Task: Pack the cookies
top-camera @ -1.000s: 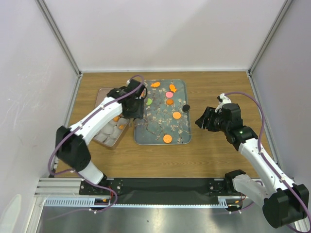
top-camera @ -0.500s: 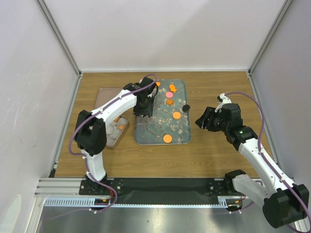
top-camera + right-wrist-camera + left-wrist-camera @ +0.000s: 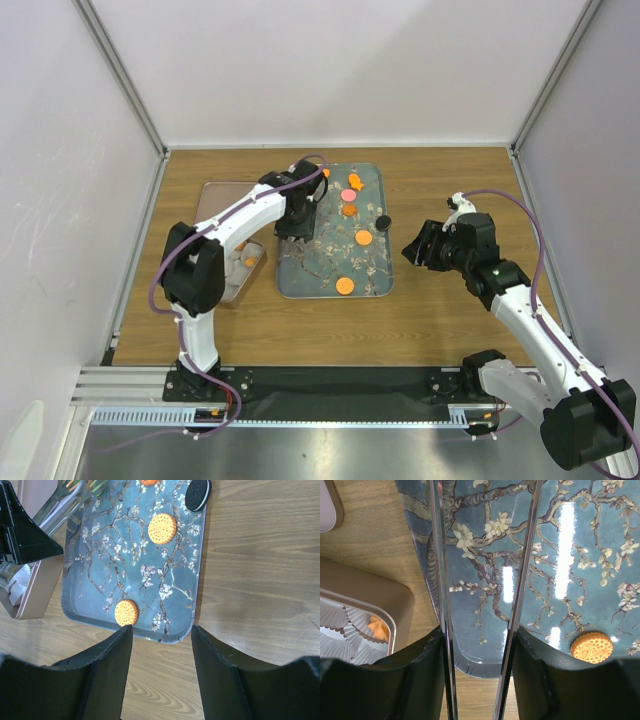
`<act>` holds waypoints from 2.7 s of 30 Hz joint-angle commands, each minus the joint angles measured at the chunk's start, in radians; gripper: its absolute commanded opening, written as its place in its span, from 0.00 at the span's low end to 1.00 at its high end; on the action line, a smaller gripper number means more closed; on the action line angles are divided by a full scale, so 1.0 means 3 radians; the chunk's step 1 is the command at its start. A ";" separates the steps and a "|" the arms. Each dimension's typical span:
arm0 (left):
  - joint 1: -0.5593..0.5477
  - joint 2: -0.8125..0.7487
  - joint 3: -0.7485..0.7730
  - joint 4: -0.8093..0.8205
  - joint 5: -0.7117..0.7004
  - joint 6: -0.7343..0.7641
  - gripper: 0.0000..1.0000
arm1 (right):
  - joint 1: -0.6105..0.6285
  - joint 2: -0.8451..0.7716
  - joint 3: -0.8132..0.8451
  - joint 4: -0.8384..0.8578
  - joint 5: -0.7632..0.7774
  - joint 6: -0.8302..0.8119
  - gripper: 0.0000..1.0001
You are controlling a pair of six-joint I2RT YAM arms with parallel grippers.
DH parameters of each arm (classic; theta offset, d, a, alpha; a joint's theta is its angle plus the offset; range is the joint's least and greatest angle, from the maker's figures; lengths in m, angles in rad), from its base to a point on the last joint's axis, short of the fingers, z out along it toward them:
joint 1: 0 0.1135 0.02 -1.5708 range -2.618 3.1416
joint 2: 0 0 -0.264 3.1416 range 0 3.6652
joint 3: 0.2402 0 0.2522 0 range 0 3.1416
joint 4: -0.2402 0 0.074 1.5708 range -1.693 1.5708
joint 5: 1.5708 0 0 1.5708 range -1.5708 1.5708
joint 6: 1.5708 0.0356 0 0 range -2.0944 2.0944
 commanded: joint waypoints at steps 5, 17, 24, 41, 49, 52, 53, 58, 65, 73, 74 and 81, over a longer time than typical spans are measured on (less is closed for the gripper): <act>0.0030 0.0051 0.0131 0.0062 -0.0014 0.0041 0.53 | -0.0006 -0.0032 0.0015 0.0090 0.0029 -0.0006 0.56; 0.0056 0.0092 0.0060 0.0129 0.0072 0.0046 0.49 | -0.0006 -0.0027 0.0015 0.0090 0.0039 -0.0001 0.57; 0.0056 0.0097 0.0029 0.0124 0.0108 0.0066 0.44 | -0.0006 -0.0027 0.0015 0.0085 0.0024 -0.0006 0.57; -0.0072 -0.0588 -0.0139 0.0062 0.0016 0.0158 0.40 | -0.0006 -0.0022 0.0010 0.0090 0.0034 -0.0006 0.57; -0.0087 -0.1083 -0.0405 -0.0070 -0.0121 0.0087 0.40 | -0.0011 -0.0017 0.0015 0.0085 0.0029 -0.0011 0.56; -0.0077 -0.1395 -0.0574 -0.0228 -0.0249 0.0020 0.41 | -0.0011 -0.0017 0.0015 0.0085 0.0019 -0.0011 0.56; -0.0072 -0.1467 -0.0671 -0.0270 -0.0270 0.0010 0.41 | -0.0011 -0.0012 0.0020 0.0090 0.0014 -0.0006 0.57; 0.0086 -0.2192 -0.1151 -0.0474 -0.0301 -0.0158 0.43 | -0.0011 -0.0007 0.0015 0.0090 -0.0017 -0.0006 0.56; 0.0352 -0.3087 -0.1867 -0.0817 -0.0321 -0.0368 0.44 | -0.0006 -0.0017 0.0010 0.0100 -0.0068 -0.0001 0.56; 0.0777 -0.3446 -0.2364 -0.0751 0.0011 -0.0476 0.46 | -0.0006 -0.0022 0.0005 0.0095 -0.0078 -0.0001 0.57; 0.0817 -0.3436 -0.2389 -0.0741 0.0021 -0.0476 0.46 | -0.0006 -0.0022 0.0005 0.0100 -0.0084 0.0004 0.57; 0.0956 -0.3227 -0.2333 -0.0618 0.0093 -0.0425 0.45 | -0.0006 -0.0043 0.0005 0.0095 -0.0073 -0.0001 0.56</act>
